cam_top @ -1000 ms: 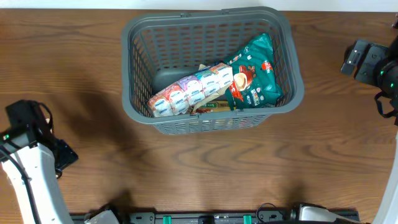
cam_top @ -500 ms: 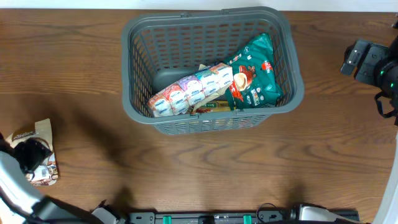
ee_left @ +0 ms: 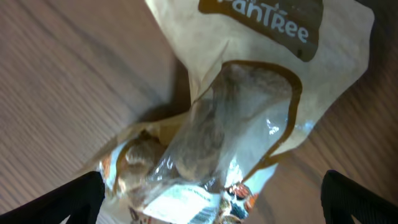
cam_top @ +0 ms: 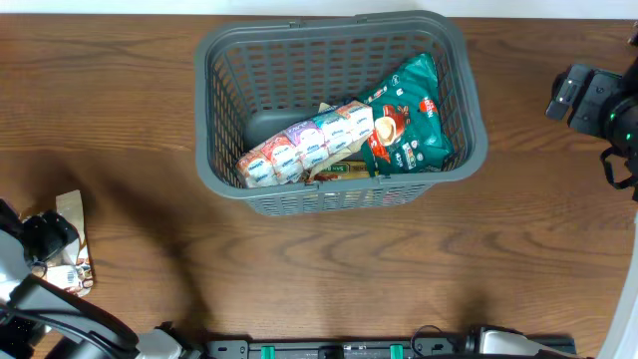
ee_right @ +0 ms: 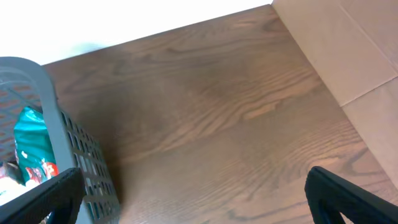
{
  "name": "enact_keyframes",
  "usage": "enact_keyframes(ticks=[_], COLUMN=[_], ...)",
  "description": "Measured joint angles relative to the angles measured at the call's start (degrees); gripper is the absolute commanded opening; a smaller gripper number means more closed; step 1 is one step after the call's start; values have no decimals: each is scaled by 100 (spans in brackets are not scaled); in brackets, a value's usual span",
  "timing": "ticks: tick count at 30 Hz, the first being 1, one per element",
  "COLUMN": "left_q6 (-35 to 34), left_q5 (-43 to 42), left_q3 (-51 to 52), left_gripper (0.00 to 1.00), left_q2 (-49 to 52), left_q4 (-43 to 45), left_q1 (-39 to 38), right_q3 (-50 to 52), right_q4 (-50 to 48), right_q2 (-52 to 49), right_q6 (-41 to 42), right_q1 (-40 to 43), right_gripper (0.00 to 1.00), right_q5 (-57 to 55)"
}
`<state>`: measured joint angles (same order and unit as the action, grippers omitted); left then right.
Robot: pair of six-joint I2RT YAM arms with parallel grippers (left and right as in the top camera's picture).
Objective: Pack container
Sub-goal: 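Grasp the second PanTree snack bag with the left gripper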
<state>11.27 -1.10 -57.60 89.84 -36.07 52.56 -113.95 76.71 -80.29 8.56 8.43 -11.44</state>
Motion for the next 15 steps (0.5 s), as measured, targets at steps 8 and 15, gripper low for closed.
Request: enact_keyframes(ticks=[8, 15], left_q6=[748, 1475], left_q5=[-2, -2], left_q3=[0, 0], left_gripper=[100, 100], left_q2=[310, 551], left_q4=[203, 446], left_q1=[0, 0], right_q3=[0, 0], right_q4=[0, 0], right_q2=[0, 0], right_q6=[0, 0], right_q1=[0, 0], right_gripper=[99, 99], right_q5=[-2, -2])
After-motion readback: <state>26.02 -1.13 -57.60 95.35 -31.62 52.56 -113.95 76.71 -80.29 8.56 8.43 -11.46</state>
